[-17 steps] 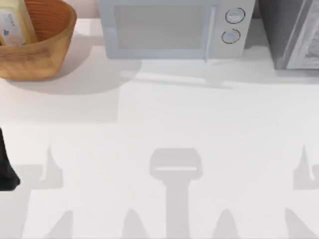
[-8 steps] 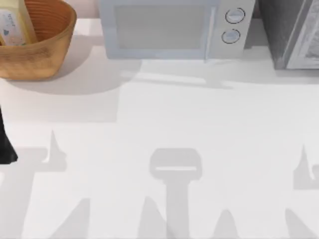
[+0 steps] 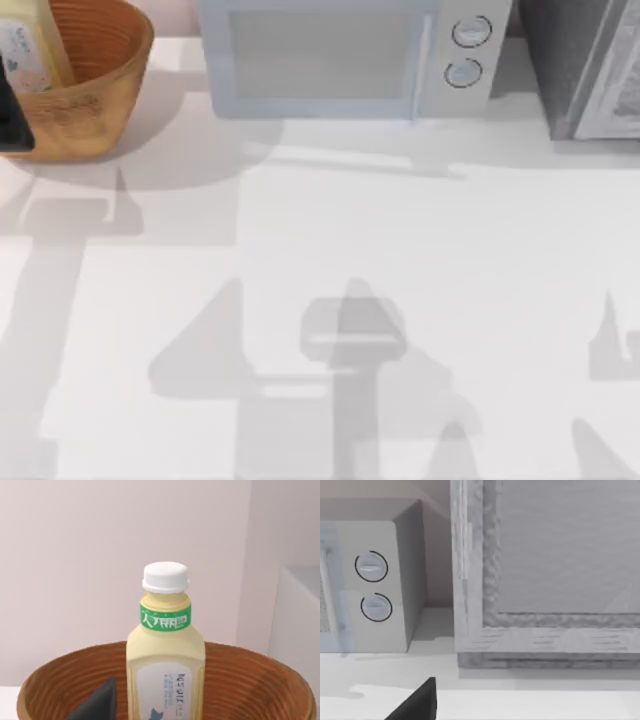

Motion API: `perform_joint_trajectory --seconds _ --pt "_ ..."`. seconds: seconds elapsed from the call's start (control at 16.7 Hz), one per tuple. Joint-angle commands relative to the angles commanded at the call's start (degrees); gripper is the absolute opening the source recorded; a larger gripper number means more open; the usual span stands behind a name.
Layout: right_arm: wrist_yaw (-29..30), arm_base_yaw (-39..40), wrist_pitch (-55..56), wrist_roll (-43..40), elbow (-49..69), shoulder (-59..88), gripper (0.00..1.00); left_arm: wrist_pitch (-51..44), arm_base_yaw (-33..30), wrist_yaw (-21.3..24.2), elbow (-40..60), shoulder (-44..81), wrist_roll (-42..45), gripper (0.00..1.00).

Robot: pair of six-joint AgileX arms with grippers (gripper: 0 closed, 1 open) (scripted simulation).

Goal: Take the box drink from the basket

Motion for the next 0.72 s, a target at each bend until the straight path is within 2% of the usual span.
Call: perform_joint_trajectory --seconds 0.42,0.72 --pt "0.0 0.0 0.0 0.0 0.0 0.0 1.00 20.5 1.5 1.7 16.3 35.8 -0.4 1.00" --pt "0.0 0.0 0.0 0.0 0.0 0.0 1.00 29.6 2.0 2.6 23.5 53.0 -0.2 1.00"
